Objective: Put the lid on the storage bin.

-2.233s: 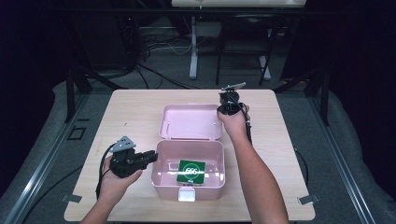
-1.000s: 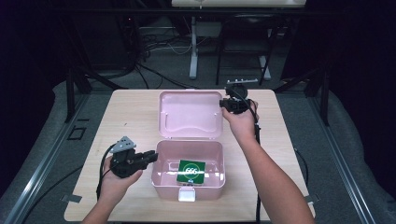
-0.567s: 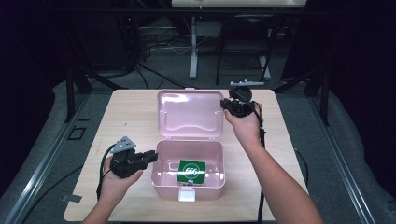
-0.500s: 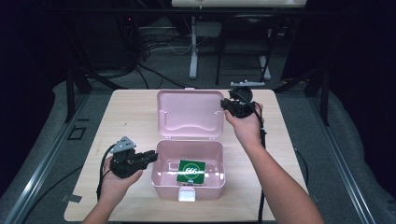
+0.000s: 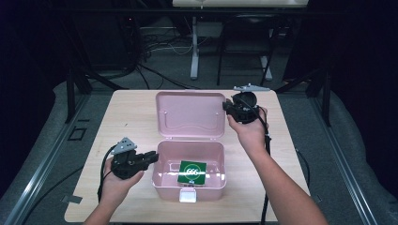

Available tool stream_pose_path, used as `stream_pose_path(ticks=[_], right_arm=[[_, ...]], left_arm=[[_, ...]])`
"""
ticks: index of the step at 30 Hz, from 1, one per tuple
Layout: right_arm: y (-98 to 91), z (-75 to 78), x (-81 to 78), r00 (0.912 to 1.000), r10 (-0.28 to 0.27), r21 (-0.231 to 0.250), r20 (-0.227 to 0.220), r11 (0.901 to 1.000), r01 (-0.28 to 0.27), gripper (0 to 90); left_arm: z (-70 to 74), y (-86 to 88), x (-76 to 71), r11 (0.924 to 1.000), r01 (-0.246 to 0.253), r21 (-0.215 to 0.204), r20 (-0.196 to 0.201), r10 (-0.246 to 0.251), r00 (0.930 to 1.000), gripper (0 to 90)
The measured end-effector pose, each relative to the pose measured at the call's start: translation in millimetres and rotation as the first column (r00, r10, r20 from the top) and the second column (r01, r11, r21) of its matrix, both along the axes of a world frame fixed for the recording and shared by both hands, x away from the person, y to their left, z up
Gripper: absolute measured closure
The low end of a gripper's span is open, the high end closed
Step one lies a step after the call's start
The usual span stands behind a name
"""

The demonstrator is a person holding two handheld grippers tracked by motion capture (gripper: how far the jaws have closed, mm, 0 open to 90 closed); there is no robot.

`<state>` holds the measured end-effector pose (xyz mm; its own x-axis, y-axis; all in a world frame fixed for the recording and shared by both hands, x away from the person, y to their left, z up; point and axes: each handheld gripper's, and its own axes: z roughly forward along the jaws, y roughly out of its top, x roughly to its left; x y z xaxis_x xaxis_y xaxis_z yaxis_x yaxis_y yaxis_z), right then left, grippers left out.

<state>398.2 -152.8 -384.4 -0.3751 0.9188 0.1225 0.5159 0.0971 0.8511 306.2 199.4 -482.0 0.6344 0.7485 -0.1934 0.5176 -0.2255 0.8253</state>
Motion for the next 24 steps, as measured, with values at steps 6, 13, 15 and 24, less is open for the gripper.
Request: stream_pose_path(ticks=[6, 13, 15, 24], right_arm=[[-1.9, 1.0, -5.8, 0.9999, 0.011, 0.012, 0.012, 0.9999, -0.011, 86.3], [-3.0, 0.8, -12.4, 0.9994, 0.017, 0.021, 0.029, 0.9996, -0.018, 86.4], [-3.7, 0.1, -14.9, 0.9990, 0.020, 0.027, 0.040, 0.9994, -0.021, 86.4], [-3.8, 1.2, -24.7, 0.9974, 0.031, 0.021, 0.065, 0.9993, -0.032, 86.4]], left_arm=[[-0.1, 0.0, -0.1, 1.0000, -0.001, 0.000, 0.001, 0.001, 1.0000, 77.9], [-0.2, 0.0, -0.3, 1.0000, -0.002, -0.001, 0.001, 0.002, 1.0000, 77.9], [-0.4, -0.1, -0.3, 1.0000, -0.004, -0.002, 0.002, 0.004, 1.0000, 78.0], [-0.3, -0.1, -0.5, 1.0000, -0.003, -0.001, 0.003, 0.003, 1.0000, 78.0]])
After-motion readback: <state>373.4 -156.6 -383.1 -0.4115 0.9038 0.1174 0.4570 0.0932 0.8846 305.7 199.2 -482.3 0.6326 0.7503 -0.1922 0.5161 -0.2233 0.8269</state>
